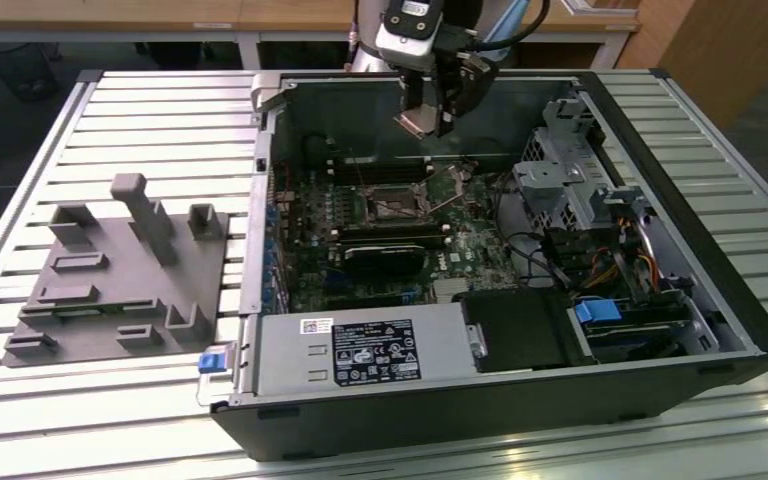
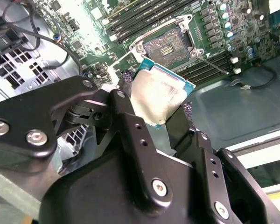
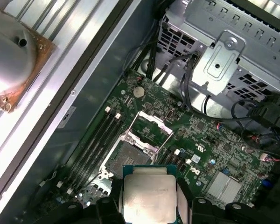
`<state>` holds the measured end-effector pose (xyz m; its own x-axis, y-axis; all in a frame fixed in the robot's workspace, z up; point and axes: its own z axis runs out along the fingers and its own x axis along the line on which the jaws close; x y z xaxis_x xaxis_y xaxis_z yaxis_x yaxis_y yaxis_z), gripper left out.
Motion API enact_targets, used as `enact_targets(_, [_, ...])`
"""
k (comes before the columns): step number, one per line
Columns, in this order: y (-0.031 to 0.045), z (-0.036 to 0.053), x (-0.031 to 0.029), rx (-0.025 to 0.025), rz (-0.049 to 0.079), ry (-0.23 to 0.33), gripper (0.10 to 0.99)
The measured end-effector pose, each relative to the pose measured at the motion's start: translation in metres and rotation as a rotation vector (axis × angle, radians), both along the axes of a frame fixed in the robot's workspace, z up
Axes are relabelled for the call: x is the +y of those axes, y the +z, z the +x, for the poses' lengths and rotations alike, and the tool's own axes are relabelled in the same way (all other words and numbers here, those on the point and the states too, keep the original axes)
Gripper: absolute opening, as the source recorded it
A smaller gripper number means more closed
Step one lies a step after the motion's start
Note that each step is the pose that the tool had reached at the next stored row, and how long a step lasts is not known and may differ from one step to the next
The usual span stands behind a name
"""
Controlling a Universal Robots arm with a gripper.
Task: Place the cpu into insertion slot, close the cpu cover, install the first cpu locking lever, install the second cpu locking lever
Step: 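Place the cpu into insertion slot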
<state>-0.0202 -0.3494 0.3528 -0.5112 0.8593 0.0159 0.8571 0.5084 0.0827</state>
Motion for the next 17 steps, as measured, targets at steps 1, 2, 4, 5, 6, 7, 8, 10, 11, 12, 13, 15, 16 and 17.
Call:
enact_targets(1, [-0.0001,0.0000,0.0000,0.0000,0.000,-0.009,0.541])
enact_targets(2, [-0.0002,0.0000,0.0000,0.0000,0.000,-0.018,0.541])
enact_targets(4, [-0.0005,0.0000,0.0001,0.0000,0.000,-0.034,0.541])
enact_targets(5, [-0.0006,0.0000,0.0001,0.0000,0.000,-0.042,0.541])
enact_targets(6, [-0.0006,0.0000,0.0001,0.0000,0.000,-0.050,0.541])
enact_targets(7, [-0.0008,0.0000,0.0001,0.0000,0.000,-0.058,0.541])
enact_targets(8, [-0.0008,0.0000,0.0001,0.0000,0.000,-0.066,0.541])
enact_targets(10, [-0.0010,0.0000,0.0002,0.0000,0.000,-0.083,0.541])
enact_targets(11, [-0.0011,0.0000,0.0002,0.0000,0.000,-0.091,0.541])
enact_targets(12, [-0.0012,0.0000,0.0002,0.0000,0.000,-0.098,0.541])
enact_targets(13, [-0.0013,0.0000,0.0003,0.0000,0.000,-0.105,0.541])
enact_targets(15, [-0.0016,0.0000,0.0004,0.0000,0.000,-0.121,0.541])
enact_targets(16, [-0.0019,0.0000,0.0004,0.0000,0.000,-0.134,0.541])
enact_targets(17, [-0.0021,0.0000,0.0004,0.0000,0.000,-0.145,0.541])
